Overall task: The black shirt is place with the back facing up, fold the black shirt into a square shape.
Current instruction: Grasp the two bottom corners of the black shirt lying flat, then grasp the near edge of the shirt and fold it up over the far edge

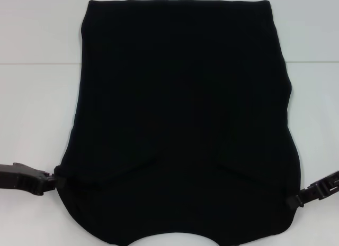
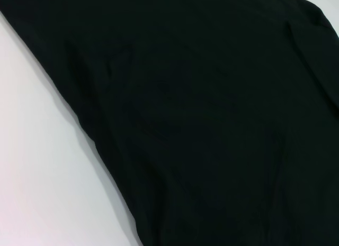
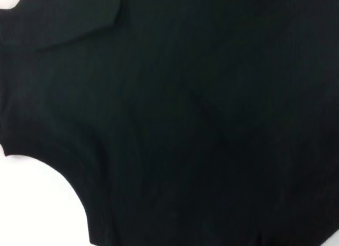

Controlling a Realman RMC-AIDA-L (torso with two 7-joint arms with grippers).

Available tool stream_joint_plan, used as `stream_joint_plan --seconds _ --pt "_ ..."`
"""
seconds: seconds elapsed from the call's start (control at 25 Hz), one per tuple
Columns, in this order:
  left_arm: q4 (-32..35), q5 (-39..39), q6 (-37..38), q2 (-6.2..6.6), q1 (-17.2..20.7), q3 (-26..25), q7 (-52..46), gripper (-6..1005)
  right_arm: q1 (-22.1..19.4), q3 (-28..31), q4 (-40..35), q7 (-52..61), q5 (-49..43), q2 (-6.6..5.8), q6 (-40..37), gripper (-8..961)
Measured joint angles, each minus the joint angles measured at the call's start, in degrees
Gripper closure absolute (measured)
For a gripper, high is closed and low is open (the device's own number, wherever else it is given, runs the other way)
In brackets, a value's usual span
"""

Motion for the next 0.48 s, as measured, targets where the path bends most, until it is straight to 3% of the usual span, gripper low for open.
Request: stream_joint_plan --seconds 0.2,0.48 --pt "0.0 0.0 0.0 -0.01 0.0 0.0 0.0 945 -0.25 0.16 -0.02 0.0 0.25 0.16 0.34 571" --pt "0.0 -0.5 0.26 -0.18 0.02 -0.16 -0.03 942 -1.31 3.01 0.07 -1.94 0.46 0.83 0.85 819"
